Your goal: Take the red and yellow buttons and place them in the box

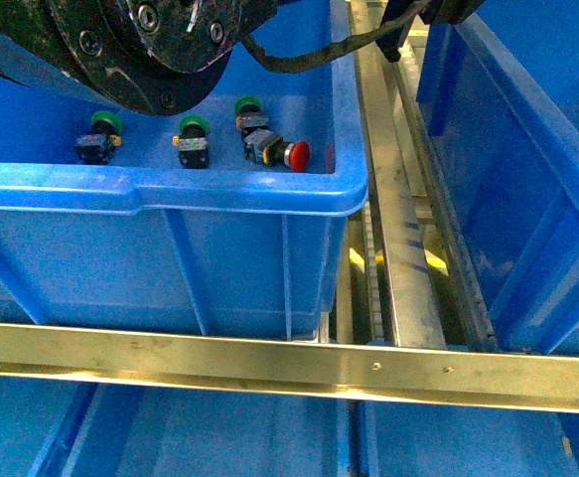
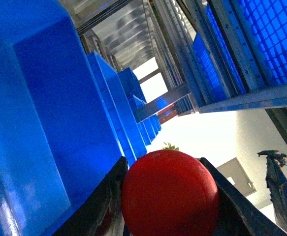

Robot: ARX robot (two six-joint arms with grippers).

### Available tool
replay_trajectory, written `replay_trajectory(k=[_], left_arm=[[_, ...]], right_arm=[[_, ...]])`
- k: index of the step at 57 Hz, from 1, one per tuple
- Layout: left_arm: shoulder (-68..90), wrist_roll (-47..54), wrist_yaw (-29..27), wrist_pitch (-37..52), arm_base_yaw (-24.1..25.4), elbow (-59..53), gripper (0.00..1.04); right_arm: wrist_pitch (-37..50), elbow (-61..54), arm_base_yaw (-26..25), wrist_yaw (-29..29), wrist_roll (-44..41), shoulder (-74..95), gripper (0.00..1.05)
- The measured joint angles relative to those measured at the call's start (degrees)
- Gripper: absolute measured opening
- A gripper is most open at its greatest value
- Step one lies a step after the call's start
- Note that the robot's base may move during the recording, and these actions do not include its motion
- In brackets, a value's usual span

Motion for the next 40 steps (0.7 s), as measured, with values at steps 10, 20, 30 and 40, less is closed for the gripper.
replay_trajectory(k=[10,20,30,40], left_arm=[[0.0,0.1,0.0,-0.3,0.0,-0.2,0.33],[-0.2,0.0,-0.3,-0.5,0.0,-0.7,0.33],[-1.2,-0.1,-0.5,-0.5,-0.2,-0.7,0.33],[-1.9,-1.1,-0.8,-1.3,-0.6,-0.7,0.4]], right_arm=[[-0.1,0.7,0.1,-0.5,-0.9,0.3,0.99],[-1.4,0.7,-0.4,-0.2,-1.1,0.2,0.73],[-1.4,0.1,-0.8,0.0,-1.2,-0.6,0.41],[-1.5,-1.0,-1.6,-0.7,-1.4,-2.1,0.34]])
